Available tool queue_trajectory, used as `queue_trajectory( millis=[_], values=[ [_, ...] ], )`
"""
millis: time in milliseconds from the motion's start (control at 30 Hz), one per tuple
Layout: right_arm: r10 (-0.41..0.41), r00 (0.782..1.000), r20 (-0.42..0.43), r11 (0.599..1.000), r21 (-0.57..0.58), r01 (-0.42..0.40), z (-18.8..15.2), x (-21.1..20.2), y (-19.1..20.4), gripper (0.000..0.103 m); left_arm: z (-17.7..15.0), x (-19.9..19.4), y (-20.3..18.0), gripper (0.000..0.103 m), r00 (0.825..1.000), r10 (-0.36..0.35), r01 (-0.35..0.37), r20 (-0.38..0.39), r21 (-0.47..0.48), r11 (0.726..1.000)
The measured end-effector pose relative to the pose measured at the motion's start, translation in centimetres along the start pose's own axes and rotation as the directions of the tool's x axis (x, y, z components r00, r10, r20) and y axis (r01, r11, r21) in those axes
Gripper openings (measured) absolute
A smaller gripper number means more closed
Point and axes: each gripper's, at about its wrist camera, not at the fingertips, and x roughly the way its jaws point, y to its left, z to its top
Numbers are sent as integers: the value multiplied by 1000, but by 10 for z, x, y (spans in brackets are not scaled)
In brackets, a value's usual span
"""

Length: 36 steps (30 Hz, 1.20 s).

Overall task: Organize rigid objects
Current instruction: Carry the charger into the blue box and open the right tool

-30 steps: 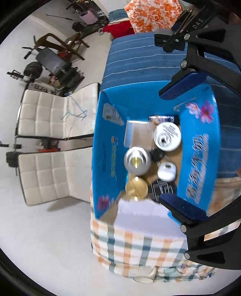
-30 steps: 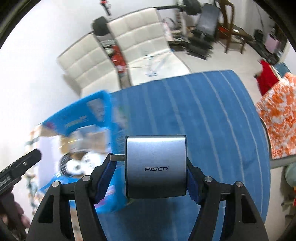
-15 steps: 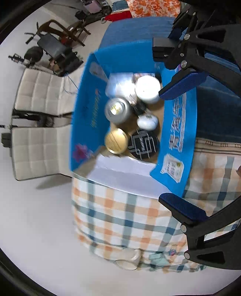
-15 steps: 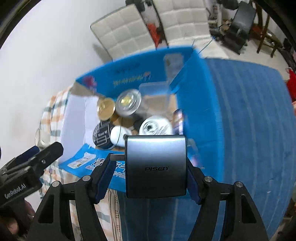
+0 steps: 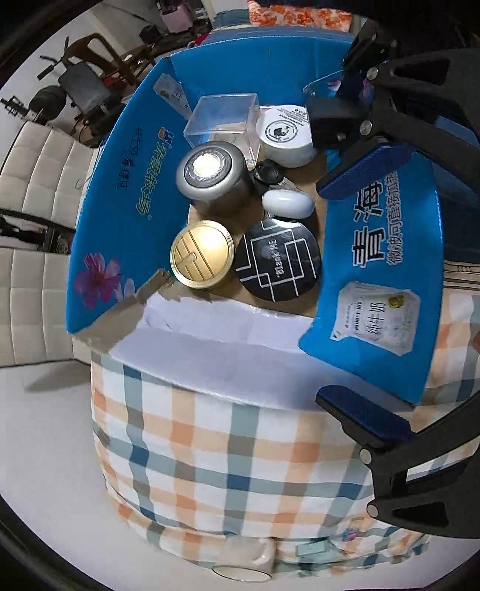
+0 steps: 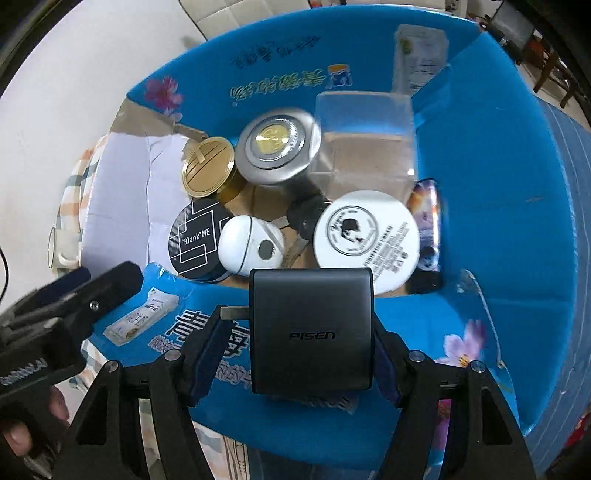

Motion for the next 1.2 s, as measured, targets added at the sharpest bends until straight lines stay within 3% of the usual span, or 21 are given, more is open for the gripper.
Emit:
queue_trajectory(
  millis=[533, 800, 1067, 1200],
  values=[
    [-123, 992, -18, 992, -23, 123, 17, 34, 20, 73, 1, 16, -2, 103, 999, -38, 39, -38, 29, 999],
    [-138, 989, -60, 990, 19, 140, 18, 46, 14, 73, 0, 14, 0, 103, 999, -39, 40, -37, 29, 999],
    [-150, 988, -36, 988, 20, 151, 13, 31, 11, 76, -3, 7, -2, 103, 999, -40, 41, -25, 26, 999],
    [-189, 982, 9, 982, 14, 189, 9, 11, 9, 87, -5, -1, -6, 103, 999, -43, 44, -13, 27, 999]
  ],
)
